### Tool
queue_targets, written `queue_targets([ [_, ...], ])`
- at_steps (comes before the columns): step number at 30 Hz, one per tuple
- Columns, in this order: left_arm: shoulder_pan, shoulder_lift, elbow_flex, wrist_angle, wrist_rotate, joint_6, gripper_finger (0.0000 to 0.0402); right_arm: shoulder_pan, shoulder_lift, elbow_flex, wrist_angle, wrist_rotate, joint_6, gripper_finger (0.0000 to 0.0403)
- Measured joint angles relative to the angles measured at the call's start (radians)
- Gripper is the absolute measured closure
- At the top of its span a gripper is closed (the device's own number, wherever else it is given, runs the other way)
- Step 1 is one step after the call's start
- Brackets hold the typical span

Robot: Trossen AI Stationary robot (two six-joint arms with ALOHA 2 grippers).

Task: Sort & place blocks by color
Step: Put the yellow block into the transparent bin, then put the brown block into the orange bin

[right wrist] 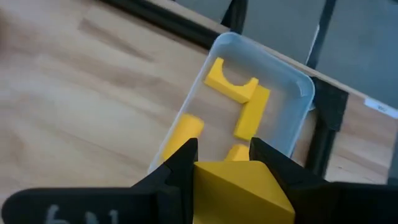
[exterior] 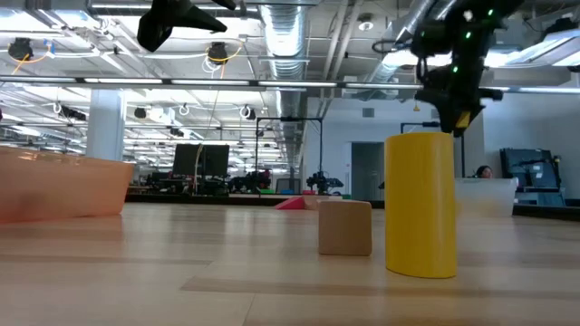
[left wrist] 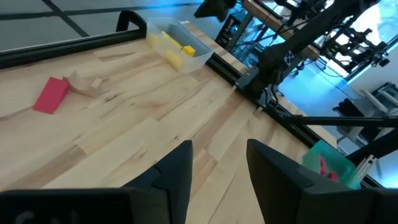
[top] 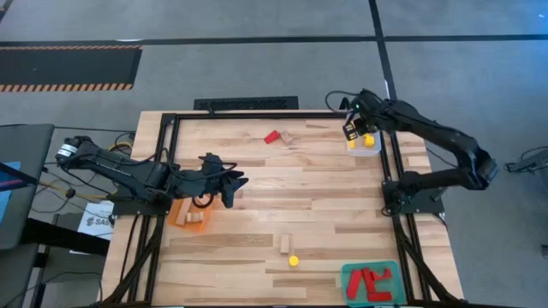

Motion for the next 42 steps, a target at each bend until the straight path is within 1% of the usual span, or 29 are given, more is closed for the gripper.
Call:
queue_targets([
  [4,0.0,0.0,0.0,-0.024,-0.001,-0.001,0.0265,-0.106,0.08,-0.015,0.071,0.008,-0.001,0.0273],
  [9,0.001,0.0,0.0,-0.043,-0.005,-0.019,0.0265,-0.196,0.172,-0.015,0.123,0.012,-0.006,0.0248],
  [12,0.001,0.0,0.0,-0.048,-0.005,-0.035,0.0265,-0.202,0.207,-0.01,0.147,0.01,-0.047,0.0239],
  [17,0.0,0.0,0.0,-0.052,0.003,-0.044,0.0265,-0.206,0.25,-0.01,0.146,0.005,-0.057,0.0225],
  [23,0.0,0.0,0.0,-0.051,0.022,-0.055,0.0265,-0.208,0.257,-0.01,0.15,0.009,-0.057,0.0183],
  [25,0.0,0.0,0.0,-0.051,0.029,-0.055,0.0265,-0.195,0.237,-0.01,0.153,-0.016,-0.059,0.0169],
  [28,0.0,0.0,0.0,-0.051,0.029,-0.05,0.0265,-0.169,0.194,-0.01,0.175,-0.063,-0.072,0.0158],
  [31,0.0,0.0,0.0,-0.051,0.028,-0.044,0.0265,-0.125,0.138,-0.01,0.178,-0.113,-0.066,0.0157],
  [34,0.0,0.0,0.0,-0.051,0.028,-0.032,0.0265,-0.057,0.08,-0.01,0.169,-0.197,-0.031,0.0159],
  [38,0.0,0.0,0.0,-0.051,0.028,-0.001,0.0265,0.104,0.009,-0.023,0.185,-0.316,0.021,0.0163],
  [42,0.0,0.0,0.0,-0.051,0.028,0.02,0.0265,0.312,-0.009,-0.034,0.191,-0.324,0.067,0.0163],
])
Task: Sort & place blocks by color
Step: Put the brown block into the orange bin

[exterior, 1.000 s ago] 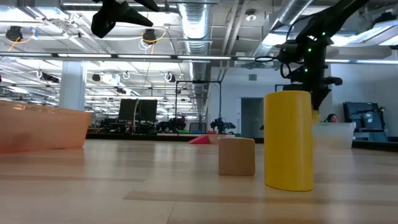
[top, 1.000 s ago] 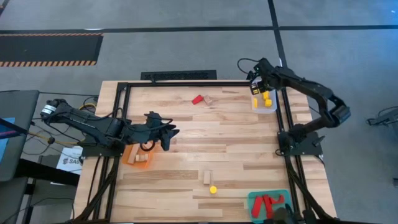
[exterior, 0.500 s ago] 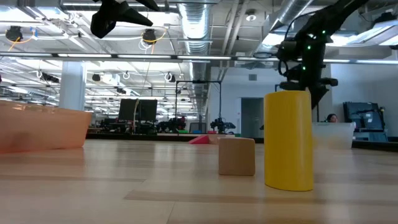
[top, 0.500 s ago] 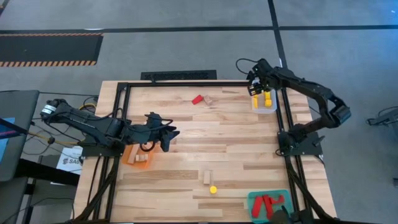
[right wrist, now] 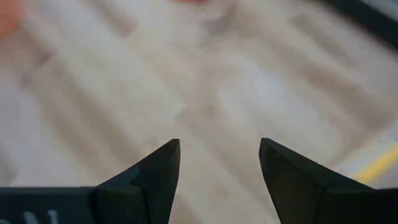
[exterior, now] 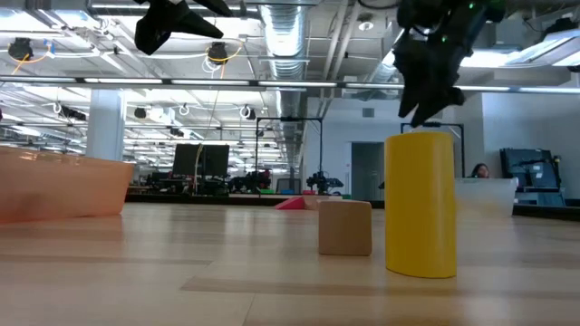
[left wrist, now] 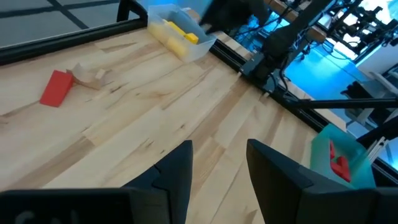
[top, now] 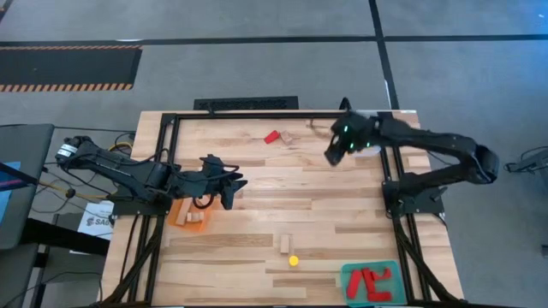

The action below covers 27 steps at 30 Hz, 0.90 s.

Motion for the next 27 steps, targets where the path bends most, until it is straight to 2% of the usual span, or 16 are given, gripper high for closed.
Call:
queue_targets([
  [7,0.0,0.01,0.0,-0.006,0.026,0.009,0.0265,0.295,0.026,-0.001,0.004,0.016,0.157,0.0163],
  [14,0.0,0.061,0.0,-0.019,0.112,-0.003,0.0265,0.527,0.028,-0.001,0.011,0.174,0.315,0.0163],
  [20,-0.002,0.136,-0.001,-0.016,0.207,0.001,0.0265,0.647,0.028,-0.001,0.051,0.304,0.449,0.0163],
  [24,-0.011,0.189,-0.001,-0.015,0.287,0.012,0.0265,0.686,0.05,0.0,0.047,0.416,0.57,0.0163],
  [27,-0.029,0.228,-0.001,-0.026,0.321,0.034,0.0265,0.691,0.088,-0.001,0.05,0.451,0.633,0.0163],
])
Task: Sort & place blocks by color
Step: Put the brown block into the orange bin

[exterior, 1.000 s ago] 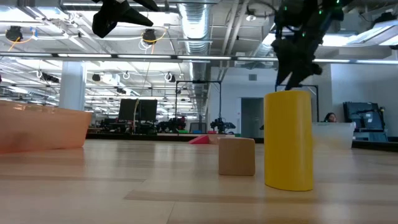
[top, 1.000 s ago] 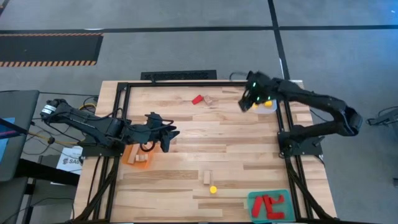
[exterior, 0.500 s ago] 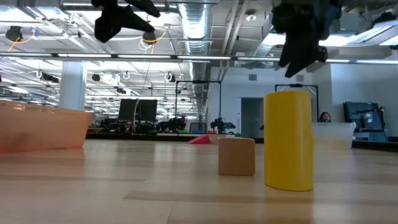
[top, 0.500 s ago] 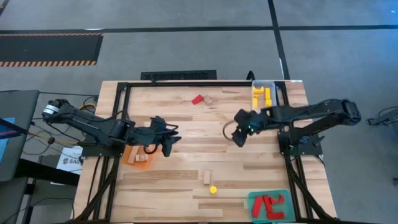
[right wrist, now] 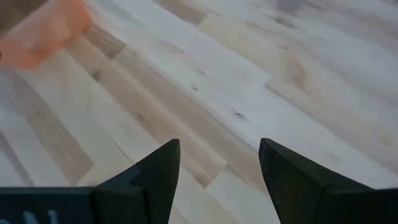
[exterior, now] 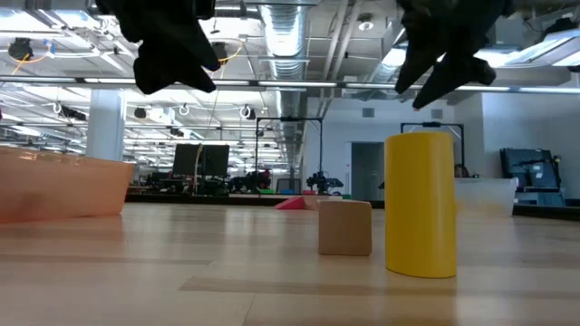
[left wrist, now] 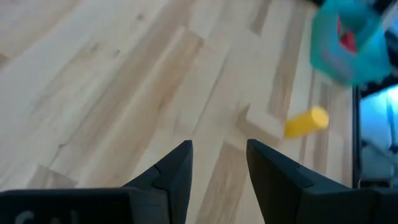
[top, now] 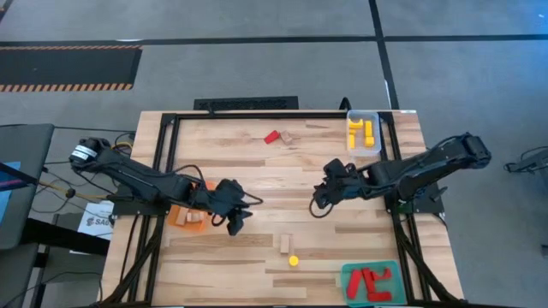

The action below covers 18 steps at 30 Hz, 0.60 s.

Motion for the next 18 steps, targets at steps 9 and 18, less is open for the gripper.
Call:
queue_targets([
  [9,-0.067,0.075,0.001,-0.013,0.031,0.188,0.0265,0.057,0.164,0.001,0.368,-0.259,-0.083,0.0163],
  [18,-0.068,0.136,0.0,-0.008,0.04,0.312,0.0264,0.181,0.303,0.001,0.708,-0.301,-0.305,0.0163],
])
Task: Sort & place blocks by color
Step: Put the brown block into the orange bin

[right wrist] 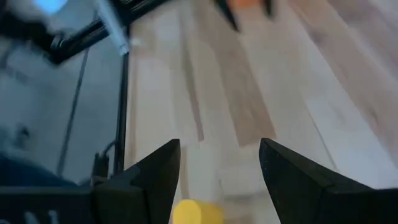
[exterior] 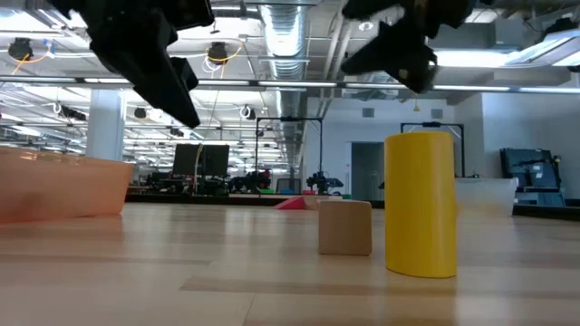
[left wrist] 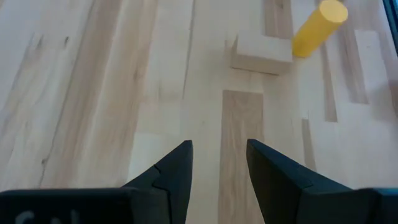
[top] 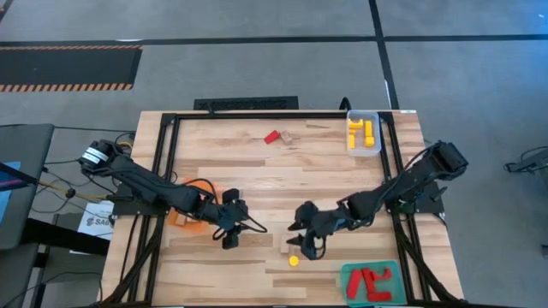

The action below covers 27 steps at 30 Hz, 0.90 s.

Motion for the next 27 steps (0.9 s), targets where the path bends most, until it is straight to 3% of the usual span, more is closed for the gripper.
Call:
queue_targets([
  [3,0.0,0.004,0.0,-0.011,0.009,0.03,0.0264,0.026,0.039,0.026,0.043,-0.029,-0.249,0.0163],
  [8,0.0,0.003,0.0,-0.01,0.024,0.036,0.0264,0.028,0.075,0.147,-0.05,-0.084,-0.666,0.0163],
  [18,0.0,0.003,0.0,-0.012,0.059,-0.05,0.0264,-0.09,0.078,0.363,-0.528,-0.212,-1.127,0.0163],
  [27,0.0,0.002,0.0,-0.053,0.056,-0.213,0.0264,-0.185,0.125,0.366,-0.645,-0.319,-1.46,0.0163],
])
